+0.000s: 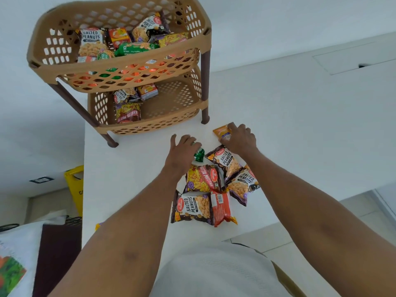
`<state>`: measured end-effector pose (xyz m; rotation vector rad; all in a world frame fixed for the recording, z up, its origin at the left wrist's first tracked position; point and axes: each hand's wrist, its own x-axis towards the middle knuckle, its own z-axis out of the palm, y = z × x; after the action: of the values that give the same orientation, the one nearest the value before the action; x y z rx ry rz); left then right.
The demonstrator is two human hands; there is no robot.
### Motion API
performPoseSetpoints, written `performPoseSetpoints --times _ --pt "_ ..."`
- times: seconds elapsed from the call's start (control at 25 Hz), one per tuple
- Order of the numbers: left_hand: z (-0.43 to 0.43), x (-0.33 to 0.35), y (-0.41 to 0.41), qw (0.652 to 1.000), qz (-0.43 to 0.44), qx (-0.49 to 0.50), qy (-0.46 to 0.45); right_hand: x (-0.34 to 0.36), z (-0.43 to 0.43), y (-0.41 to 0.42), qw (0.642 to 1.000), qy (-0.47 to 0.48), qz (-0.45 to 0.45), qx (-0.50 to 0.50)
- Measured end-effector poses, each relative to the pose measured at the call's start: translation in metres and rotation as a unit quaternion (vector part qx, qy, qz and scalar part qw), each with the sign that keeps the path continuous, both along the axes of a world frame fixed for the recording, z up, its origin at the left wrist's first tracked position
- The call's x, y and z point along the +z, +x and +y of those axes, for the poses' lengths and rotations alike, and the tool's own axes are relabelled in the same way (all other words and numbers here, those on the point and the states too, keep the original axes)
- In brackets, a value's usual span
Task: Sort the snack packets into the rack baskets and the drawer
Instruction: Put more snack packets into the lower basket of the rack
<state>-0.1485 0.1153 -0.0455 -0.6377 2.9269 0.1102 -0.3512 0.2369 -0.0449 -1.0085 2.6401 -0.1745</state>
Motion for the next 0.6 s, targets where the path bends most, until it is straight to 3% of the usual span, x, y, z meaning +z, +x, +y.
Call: performPoseSetpoints --times 0.32,0.36,0.44,0.48,0.52,0.6 --pt "0.001 0.004 0.024 0.989 0.125 0.045 -0.061 0.022 0.002 0.014 0.976 -0.203 0.072 -0.021" --pt "0.001 0.006 0.026 0.986 0.143 0.052 -0.070 0.030 0.003 0.019 0.969 -0.243 0.047 -0.028" --pt "-0.002 0.010 0.031 0.979 0.177 0.070 -0.079 0.046 0.004 0.034 0.931 -0.347 -0.088 -0.072" --pt "-0.004 0.012 0.033 0.975 0.189 0.081 -0.080 0.054 0.003 0.043 0.885 -0.408 -0.197 -0.109" --pt "-0.005 0.014 0.036 0.972 0.198 0.095 -0.082 0.061 0.002 0.054 0.810 -0.461 -0.332 -0.148" --pt "-0.009 0.017 0.045 0.967 0.205 0.125 -0.086 0.074 0.000 0.075 0.603 -0.486 -0.609 -0.172"
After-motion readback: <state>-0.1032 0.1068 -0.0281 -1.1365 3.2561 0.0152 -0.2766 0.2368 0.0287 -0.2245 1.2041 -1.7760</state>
